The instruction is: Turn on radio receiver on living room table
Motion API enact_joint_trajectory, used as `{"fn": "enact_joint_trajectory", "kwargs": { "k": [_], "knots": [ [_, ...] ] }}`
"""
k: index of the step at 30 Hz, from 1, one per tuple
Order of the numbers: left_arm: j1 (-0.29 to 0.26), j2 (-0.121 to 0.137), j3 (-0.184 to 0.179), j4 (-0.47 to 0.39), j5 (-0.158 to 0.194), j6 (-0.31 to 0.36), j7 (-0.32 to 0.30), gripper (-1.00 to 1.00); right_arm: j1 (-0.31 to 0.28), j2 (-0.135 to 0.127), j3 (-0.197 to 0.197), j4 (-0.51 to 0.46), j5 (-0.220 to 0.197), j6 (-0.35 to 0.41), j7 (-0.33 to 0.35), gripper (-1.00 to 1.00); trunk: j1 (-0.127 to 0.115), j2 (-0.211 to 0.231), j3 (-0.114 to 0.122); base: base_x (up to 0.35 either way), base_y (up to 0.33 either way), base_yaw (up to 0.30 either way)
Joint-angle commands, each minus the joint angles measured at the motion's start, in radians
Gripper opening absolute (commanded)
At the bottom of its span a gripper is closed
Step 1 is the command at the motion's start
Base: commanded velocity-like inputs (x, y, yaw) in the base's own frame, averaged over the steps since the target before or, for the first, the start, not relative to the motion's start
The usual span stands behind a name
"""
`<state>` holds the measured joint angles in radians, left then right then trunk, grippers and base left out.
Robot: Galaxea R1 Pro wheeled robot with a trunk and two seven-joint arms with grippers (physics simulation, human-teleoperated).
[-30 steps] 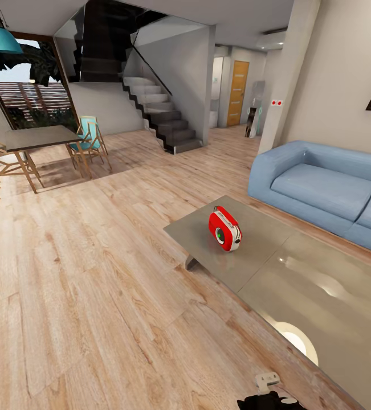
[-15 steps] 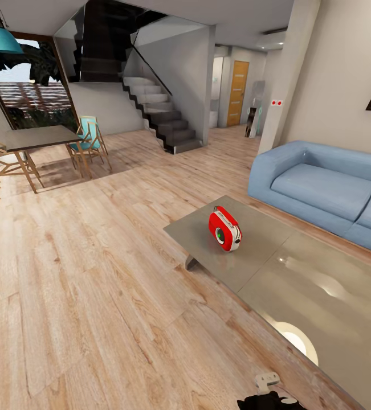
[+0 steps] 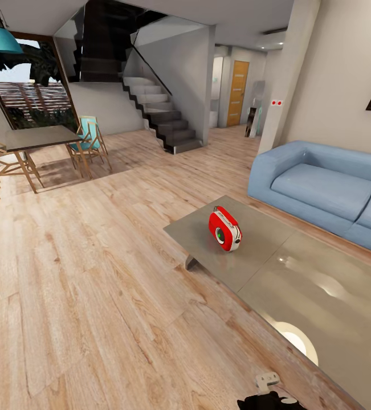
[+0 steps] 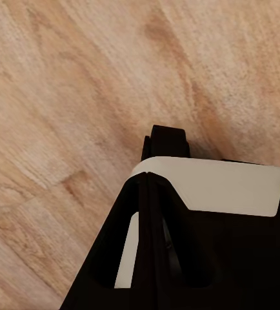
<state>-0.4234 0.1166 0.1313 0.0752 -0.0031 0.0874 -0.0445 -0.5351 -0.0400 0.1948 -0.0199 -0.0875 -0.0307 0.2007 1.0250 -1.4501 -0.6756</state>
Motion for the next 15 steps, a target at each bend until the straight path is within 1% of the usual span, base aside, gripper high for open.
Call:
{"fn": "enact_joint_trajectory", "kwargs": {
  "k": [1,15],
  "knots": [
    [0.0,0.0,0.0,0.0,0.0,0.0,0.0,-1.0,0.0,0.0,0.0,0.0,0.0,0.0,0.0,1.0,0.0,0.0,0.0,0.0,0.0,0.0],
    [0.001,0.0,0.001,0.0,0.0,0.0,0.0,-1.0,0.0,0.0,0.0,0.0,0.0,0.0,0.0,1.0,0.0,0.0,0.0,0.0,0.0,0.0]
  ]
}}
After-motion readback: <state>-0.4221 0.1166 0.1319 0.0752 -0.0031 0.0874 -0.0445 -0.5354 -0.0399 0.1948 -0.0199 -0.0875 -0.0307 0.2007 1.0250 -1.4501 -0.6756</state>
